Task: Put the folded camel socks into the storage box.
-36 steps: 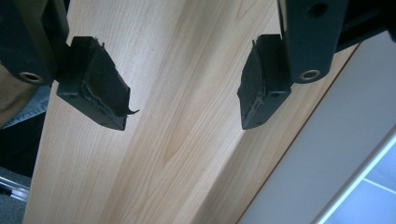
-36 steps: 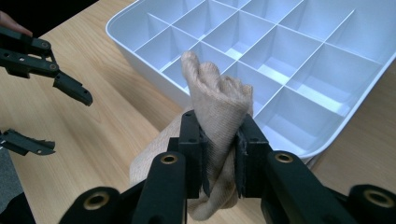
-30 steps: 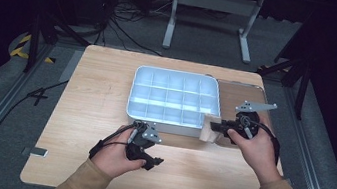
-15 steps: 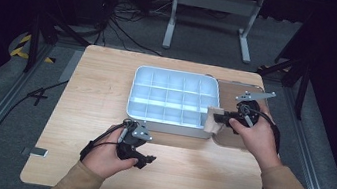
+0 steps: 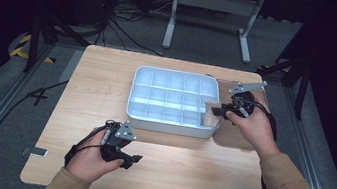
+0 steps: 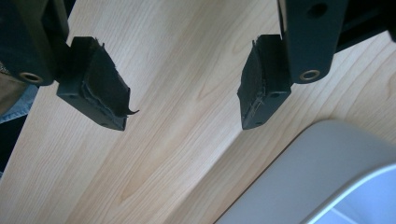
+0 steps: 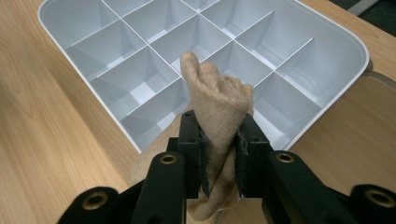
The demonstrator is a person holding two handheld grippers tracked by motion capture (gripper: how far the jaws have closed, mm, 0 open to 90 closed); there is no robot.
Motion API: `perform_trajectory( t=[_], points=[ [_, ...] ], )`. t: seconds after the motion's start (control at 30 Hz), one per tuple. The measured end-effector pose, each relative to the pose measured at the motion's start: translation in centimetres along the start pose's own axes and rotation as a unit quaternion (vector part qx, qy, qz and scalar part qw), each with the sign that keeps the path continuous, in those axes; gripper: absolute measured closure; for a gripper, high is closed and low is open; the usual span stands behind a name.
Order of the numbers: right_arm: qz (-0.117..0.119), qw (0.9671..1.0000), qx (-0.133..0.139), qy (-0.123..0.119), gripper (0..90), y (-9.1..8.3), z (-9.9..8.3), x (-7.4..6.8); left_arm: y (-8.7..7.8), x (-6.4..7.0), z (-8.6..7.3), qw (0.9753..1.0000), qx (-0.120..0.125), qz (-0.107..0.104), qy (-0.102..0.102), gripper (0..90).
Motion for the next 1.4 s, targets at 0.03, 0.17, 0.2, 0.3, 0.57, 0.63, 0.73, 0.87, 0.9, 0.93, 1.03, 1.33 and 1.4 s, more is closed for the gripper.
perform_trajectory(
  t=[0.03,0.17,0.2,0.3,0.57,0.63,0.73,0.87,0.9,0.93,1.03,1.33,1.4],
  points=[
    [0.000,1.0000,-0.005,-0.008,75.4,0.1,0.2,0.1,-0.2,0.0,-0.1,1.0000,-0.003,0.002,-0.001,34.4],
    [0.004,0.9990,-0.023,-0.038,75.3,0.3,0.9,0.3,-1.0,-0.2,-0.7,0.9999,0.000,0.014,-0.008,34.4],
    [0.008,0.9985,-0.029,-0.045,75.2,0.4,1.1,0.4,-1.2,-0.2,-0.9,0.9998,-0.001,0.015,-0.013,34.4],
    [0.019,0.9968,-0.042,-0.065,75.1,0.4,1.6,0.6,-1.6,-0.3,-1.2,0.9997,0.001,0.021,-0.014,34.5],
    [0.038,0.9845,-0.079,-0.152,75.0,0.8,3.3,1.1,-3.0,-0.4,-2.5,0.9988,0.002,0.039,-0.030,34.5],
    [0.040,0.9835,-0.081,-0.156,75.0,1.0,3.4,1.2,-3.1,-0.3,-2.6,0.9985,0.004,0.041,-0.035,34.5],
    [0.048,0.9801,-0.097,-0.166,74.9,1.6,3.6,1.2,-3.5,-0.4,-2.9,0.9983,0.002,0.045,-0.039,34.4],
    [0.050,0.9770,-0.115,-0.173,74.8,2.4,3.4,1.2,-3.6,-0.4,-3.1,0.9979,0.002,0.048,-0.042,34.4],
    [0.051,0.9758,-0.120,-0.176,74.8,2.6,3.3,1.2,-3.6,-0.5,-3.2,0.9980,0.003,0.048,-0.041,34.4],
    [0.051,0.9744,-0.127,-0.178,74.7,3.0,3.1,1.2,-3.6,-0.5,-3.2,0.9979,0.004,0.048,-0.043,34.3],
    [0.050,0.9708,-0.146,-0.184,74.7,3.7,2.7,1.1,-3.6,-0.6,-3.1,0.9980,0.002,0.047,-0.042,34.3],
    [0.044,0.9639,-0.177,-0.194,74.3,5.2,1.9,0.7,-3.2,-0.6,-2.8,0.9983,0.004,0.043,-0.040,34.2],
    [0.046,0.9616,-0.184,-0.199,74.1,5.5,1.8,0.5,-3.1,-0.6,-2.7,0.9984,0.003,0.042,-0.037,34.3]
  ],
)
Point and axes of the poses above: each handheld gripper's, and its own axes: y roughly forward along the jaws, z roughly out of its top, x roughly to its right, the point moved 1 cm from there along y, roughly forward along the jaws, and after that the axes turned 11 degrees about x, right-handed, at the moved point
